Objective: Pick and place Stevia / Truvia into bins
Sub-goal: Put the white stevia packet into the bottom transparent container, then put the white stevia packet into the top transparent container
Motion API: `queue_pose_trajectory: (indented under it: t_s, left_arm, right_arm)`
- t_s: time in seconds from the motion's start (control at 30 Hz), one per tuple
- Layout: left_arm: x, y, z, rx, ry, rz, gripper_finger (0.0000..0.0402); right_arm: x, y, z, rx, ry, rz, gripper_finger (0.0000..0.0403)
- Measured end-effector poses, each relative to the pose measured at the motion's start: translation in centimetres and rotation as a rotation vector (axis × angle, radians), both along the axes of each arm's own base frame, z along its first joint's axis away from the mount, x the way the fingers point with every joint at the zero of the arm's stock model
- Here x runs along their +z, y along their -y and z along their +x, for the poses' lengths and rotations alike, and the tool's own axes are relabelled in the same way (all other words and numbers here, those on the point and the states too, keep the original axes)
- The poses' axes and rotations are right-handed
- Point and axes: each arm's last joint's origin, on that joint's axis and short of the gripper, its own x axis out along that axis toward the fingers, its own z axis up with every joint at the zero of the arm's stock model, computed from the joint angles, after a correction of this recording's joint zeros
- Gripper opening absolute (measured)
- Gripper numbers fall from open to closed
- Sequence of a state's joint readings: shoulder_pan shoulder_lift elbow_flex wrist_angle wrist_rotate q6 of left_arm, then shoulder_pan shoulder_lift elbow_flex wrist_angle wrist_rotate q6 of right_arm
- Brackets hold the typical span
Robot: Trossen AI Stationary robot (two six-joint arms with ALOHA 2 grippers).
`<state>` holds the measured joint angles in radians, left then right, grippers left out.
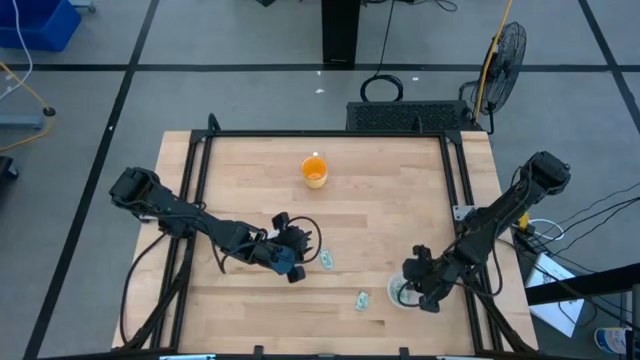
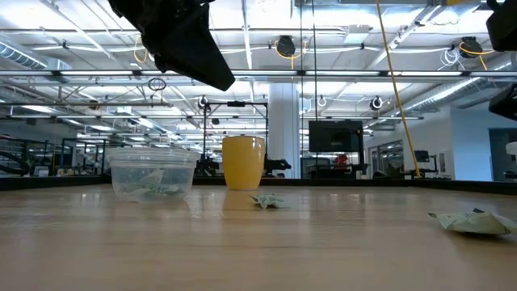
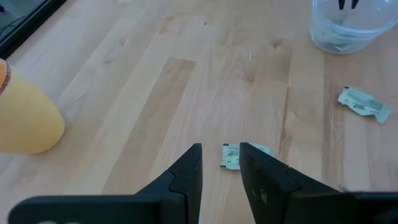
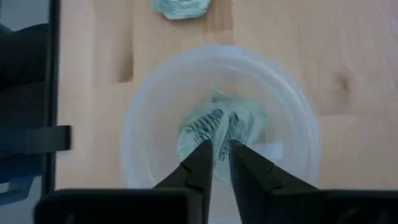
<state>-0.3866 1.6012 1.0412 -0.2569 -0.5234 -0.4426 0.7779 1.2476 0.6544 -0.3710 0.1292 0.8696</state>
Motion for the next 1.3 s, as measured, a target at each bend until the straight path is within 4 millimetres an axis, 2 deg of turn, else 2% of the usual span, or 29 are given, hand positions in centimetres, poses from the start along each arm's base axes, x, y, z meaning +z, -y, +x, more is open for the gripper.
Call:
queue_pose_trajectory:
  t_s: [0.2, 0.4, 0.5, 0.6, 0.73, 0.87, 1.0, 1.1, 1.3]
  left_arm:
    - [0.2, 0.1, 0.2, -0.017, 0.026, 0.006, 0.0113]
    - [0.2, 0.6, 1.0, -0.118, 0.066, -0.011, 0.0113]
    - [-0.9, 1.3, 2.2, -0.193, 0.094, -0.022, 0.0113]
    - [-2.9, 1.8, 3.2, -0.253, 0.076, 0.001, 0.0113]
    - [-5.6, 2.0, 3.8, -0.276, 0.008, 0.029, 0.0113]
    - [-7.4, 2.0, 4.3, -0.244, -0.017, -0.005, 0.0113]
    - [-8.7, 2.1, 4.5, -0.252, -0.037, -0.009, 0.0113]
    - [-9.4, 2.2, 4.6, -0.265, -0.063, 0.006, 0.0113]
    - [-9.3, 2.1, 4.7, -0.270, -0.045, 0.010, 0.0114]
  right_arm:
    - [0.4, -0.1, 0.1, 0.033, 0.017, 0.034, 0.0085]
    - [1.8, 0.0, -0.1, 0.068, 0.087, 0.104, 0.0088]
    - [3.0, 0.1, -0.2, 0.098, 0.163, 0.139, 0.0083]
    - [4.1, 0.3, -0.3, 0.136, 0.269, 0.127, 0.0080]
    - [5.2, 0.9, -0.3, 0.158, 0.437, -0.002, 0.0080]
    - [6.0, 1.6, -0.1, 0.127, 0.592, -0.223, 0.0080]
    - [6.2, 2.1, 0.1, 0.094, 0.659, -0.432, 0.0079]
    - [6.4, 2.2, 0.2, 0.088, 0.679, -0.481, 0.0080]
    - [6.6, 2.2, 0.4, 0.121, 0.709, -0.516, 0.0080]
